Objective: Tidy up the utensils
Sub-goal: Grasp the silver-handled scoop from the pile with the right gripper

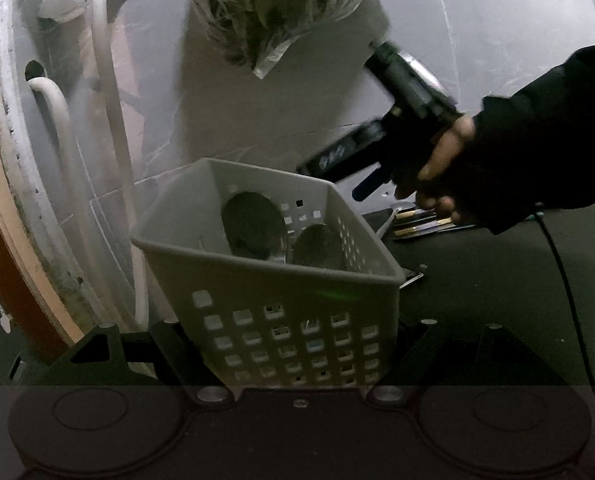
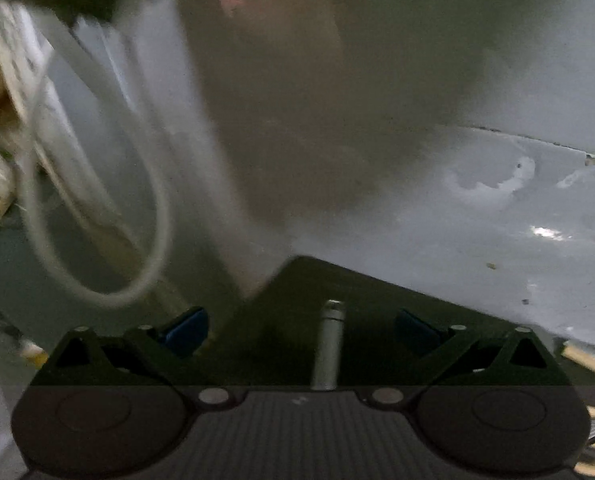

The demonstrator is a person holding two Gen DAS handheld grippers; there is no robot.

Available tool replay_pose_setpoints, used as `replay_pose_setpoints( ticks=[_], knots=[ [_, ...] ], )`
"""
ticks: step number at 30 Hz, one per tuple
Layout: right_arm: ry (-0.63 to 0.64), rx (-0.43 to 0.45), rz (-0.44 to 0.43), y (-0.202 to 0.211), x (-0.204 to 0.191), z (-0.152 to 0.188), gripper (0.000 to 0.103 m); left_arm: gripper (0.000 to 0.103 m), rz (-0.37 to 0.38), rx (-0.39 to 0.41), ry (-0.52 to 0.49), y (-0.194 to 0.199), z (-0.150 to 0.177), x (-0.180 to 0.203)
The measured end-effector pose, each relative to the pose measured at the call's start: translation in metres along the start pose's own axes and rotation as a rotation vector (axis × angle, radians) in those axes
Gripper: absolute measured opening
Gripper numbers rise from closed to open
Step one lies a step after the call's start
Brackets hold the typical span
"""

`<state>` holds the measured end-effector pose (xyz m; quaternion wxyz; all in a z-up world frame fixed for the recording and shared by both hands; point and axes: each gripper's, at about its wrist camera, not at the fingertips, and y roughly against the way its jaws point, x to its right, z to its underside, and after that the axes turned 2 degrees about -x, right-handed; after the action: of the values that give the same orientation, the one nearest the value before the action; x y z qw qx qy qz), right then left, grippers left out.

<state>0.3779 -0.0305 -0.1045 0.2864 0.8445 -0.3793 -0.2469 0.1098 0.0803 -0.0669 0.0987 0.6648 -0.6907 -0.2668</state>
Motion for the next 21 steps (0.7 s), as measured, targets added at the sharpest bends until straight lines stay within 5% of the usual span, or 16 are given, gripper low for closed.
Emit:
replay_pose_setpoints(
  ticks=[5,8,12,16,21],
  knots=[
    [0.065,-0.082,0.109,-0.024,-0.003,0.006,0.077,0.082,0.01,0.001,-0.008,0.001,0.0,-0.002],
    [0.066,-0.13,0.138,-0.033,-0.002,0.009,0.056,0.082,0.012,0.001,-0.008,0.001,0.0,-0.002],
    [0.048,-0.148,0.161,-0.036,0.003,0.011,0.047,0.082,0.01,0.001,-0.007,0.001,-0.001,-0.001],
    [0.038,-0.157,0.174,-0.036,-0.003,0.009,0.023,0.082,0.01,0.001,-0.007,0.001,-0.001,0.0],
    [0.004,-0.162,0.16,-0.047,-0.015,0.009,0.02,0.082,0.01,0.001,-0.007,0.002,-0.001,0.0]
  ],
)
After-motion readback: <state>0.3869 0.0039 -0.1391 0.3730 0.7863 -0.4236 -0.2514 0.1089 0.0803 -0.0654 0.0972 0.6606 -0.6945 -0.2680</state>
